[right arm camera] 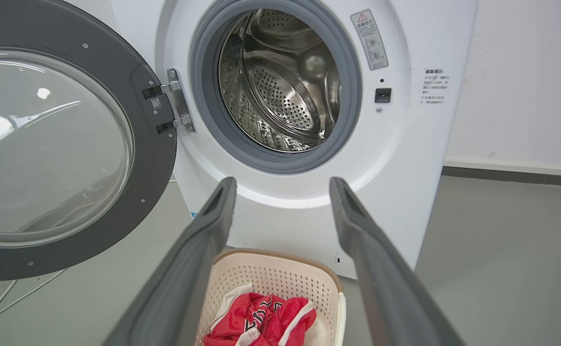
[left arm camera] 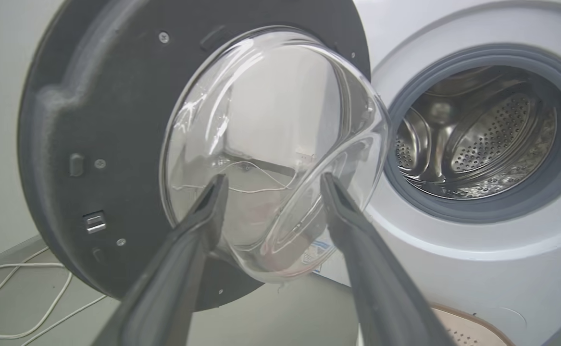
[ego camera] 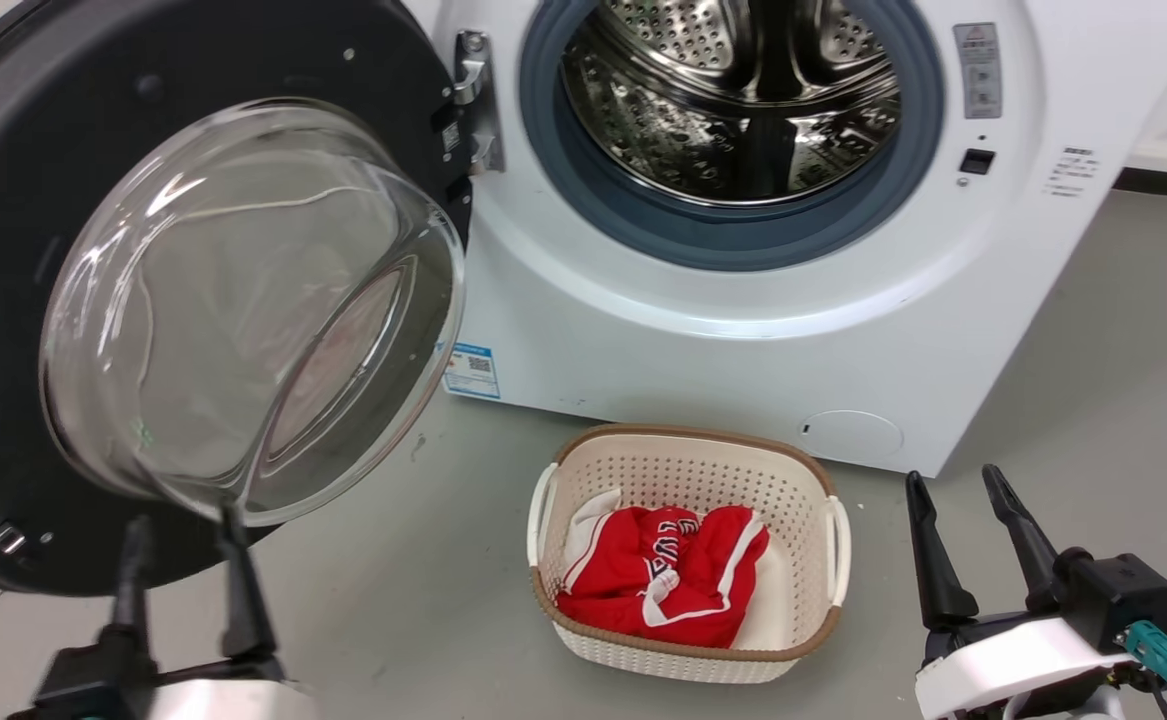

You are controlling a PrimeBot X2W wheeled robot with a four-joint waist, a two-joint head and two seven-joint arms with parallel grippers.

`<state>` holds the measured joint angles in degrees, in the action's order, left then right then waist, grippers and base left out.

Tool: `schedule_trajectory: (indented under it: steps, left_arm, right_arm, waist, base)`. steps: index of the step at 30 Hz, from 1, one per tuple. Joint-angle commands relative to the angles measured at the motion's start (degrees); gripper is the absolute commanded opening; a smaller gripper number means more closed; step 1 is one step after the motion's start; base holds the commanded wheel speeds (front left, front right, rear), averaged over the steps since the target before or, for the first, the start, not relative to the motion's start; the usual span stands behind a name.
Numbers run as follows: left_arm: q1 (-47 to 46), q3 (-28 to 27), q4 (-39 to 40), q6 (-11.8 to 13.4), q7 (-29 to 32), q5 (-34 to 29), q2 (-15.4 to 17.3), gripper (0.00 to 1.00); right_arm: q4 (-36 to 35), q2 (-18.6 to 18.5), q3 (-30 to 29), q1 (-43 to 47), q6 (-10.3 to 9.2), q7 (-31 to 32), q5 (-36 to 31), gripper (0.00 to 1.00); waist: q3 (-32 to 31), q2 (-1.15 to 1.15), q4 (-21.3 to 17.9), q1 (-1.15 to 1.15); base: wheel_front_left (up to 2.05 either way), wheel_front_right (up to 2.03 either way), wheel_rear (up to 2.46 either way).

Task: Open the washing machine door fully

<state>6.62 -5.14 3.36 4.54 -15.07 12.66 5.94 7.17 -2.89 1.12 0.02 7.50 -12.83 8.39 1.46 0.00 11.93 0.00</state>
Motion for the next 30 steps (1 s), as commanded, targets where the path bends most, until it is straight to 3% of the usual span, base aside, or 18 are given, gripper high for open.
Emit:
schedule_trajectory:
  steps: [1,9,18,30]
  left_arm:
    - [0.2,0.3,0.2,-0.1,-0.1,-0.4,-0.3,1.0]
    - [-2.4,5.5,-1.2,-2.3,-0.1,-2.7,-0.8,1.0]
    - [-6.0,6.7,-4.3,-4.1,-0.1,-2.8,-1.0,1.0]
    - [-6.5,5.8,-5.7,-4.6,-0.1,-3.6,-1.6,1.0]
  right_arm:
    - [-0.4,0.1,0.1,0.2,-0.02,0.1,-0.4,1.0]
    - [-1.6,0.1,0.4,-0.5,-0.03,1.0,-1.1,1.0]
    - [-3.2,0.1,0.0,-0.2,-0.02,2.3,-3.2,1.0]
    - [-3.5,0.1,-0.5,-0.1,-0.02,2.3,-3.3,1.0]
  waist:
    - [-0.4,0.0,-0.8,0.0]
    - [-1.2,0.0,-6.1,0.0]
    - [-0.9,0.0,-11.6,0.0]
    - [0.1,0.0,-13.8,0.0]
  base:
    - [0.0,0.0,0.0]
    - [0.0,0.0,0.0]
    - [0.0,0.0,0.0]
    - [0.0,0.0,0.0]
